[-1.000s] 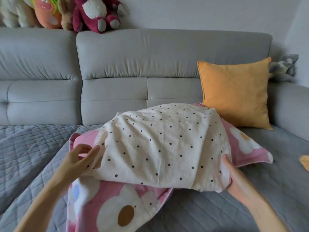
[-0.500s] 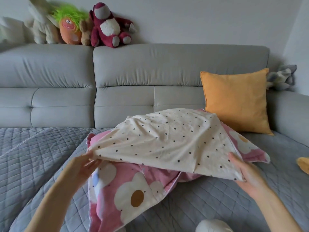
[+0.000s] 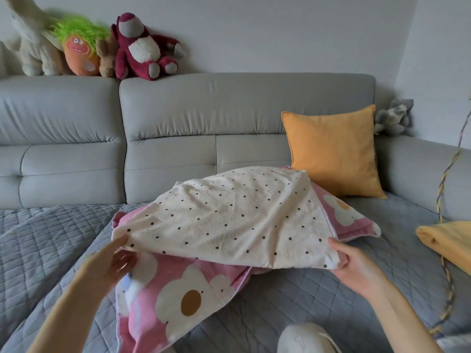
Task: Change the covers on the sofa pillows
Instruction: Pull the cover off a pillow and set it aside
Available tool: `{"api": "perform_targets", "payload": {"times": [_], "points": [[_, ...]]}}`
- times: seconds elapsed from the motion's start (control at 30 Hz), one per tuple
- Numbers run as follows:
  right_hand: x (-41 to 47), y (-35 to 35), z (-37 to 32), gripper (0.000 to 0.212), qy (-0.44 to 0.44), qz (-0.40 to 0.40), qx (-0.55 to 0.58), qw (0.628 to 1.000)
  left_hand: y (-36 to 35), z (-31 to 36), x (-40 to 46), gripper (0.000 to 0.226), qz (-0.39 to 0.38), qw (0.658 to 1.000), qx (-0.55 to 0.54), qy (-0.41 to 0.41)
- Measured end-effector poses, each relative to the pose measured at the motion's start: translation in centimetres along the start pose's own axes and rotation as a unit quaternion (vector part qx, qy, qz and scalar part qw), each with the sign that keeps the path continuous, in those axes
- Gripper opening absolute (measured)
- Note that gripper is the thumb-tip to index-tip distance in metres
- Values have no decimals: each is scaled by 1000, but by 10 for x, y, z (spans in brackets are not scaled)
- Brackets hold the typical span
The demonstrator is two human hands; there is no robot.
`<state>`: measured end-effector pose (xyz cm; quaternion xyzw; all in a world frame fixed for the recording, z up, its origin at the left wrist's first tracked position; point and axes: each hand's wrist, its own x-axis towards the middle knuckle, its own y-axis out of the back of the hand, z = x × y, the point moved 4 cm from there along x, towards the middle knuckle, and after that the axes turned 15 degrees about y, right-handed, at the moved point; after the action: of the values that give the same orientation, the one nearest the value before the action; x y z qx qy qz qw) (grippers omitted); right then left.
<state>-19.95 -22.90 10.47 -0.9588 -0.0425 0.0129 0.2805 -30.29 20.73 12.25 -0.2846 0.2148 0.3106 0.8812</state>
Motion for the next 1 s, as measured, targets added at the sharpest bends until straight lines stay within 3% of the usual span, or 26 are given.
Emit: {"api": "perform_targets", "payload": {"times": [0.07,0.1,0.13,0.2,0.27,0.4,0.43,0.47,0.53,0.67,0.8,0.87,0.93,1.0], "points": [[1,1,-2,72,16,11,-16,1000,-28,17,-15,9,61,988,21,-143],[2,0,-3,71,24,9,-18,1000,-51,24,-28,12,86,971,49,-218],[2,-3,-5,56,32,1,-13,999,-79,29,-44,14,105,947,87,-291],[4,-6,-11,34,45,0,-4,999,-144,27,-77,15,84,883,173,-428],[5,-8,-16,32,55,-11,-4,998,-209,5,-106,8,-2,807,277,-521],[1,-9,-28,26,45,-4,22,999,-284,-83,-119,16,-180,597,564,-541],[1,-7,-29,31,38,1,26,999,-288,-104,-115,20,-218,551,608,-529],[0,-6,-30,39,31,-1,21,999,-287,-120,-110,22,-256,528,624,-516],[-1,-4,-27,51,19,-16,-18,1000,-280,-138,-102,22,-314,537,595,-508],[-1,-13,-16,49,10,-47,-31,998,-270,-138,-97,26,-298,583,522,-547],[2,-25,-11,51,-4,-57,-31,998,-261,-134,-103,21,-308,560,508,-578],[1,-28,-14,50,-8,-66,-12,998,-256,-137,-100,22,-310,522,542,-581],[0,-28,-15,39,-12,-91,-38,995,-250,-144,-98,32,-301,452,585,-603],[0,-27,-17,22,-4,-83,-97,992,-236,-150,-94,47,-236,371,615,-655]]}}
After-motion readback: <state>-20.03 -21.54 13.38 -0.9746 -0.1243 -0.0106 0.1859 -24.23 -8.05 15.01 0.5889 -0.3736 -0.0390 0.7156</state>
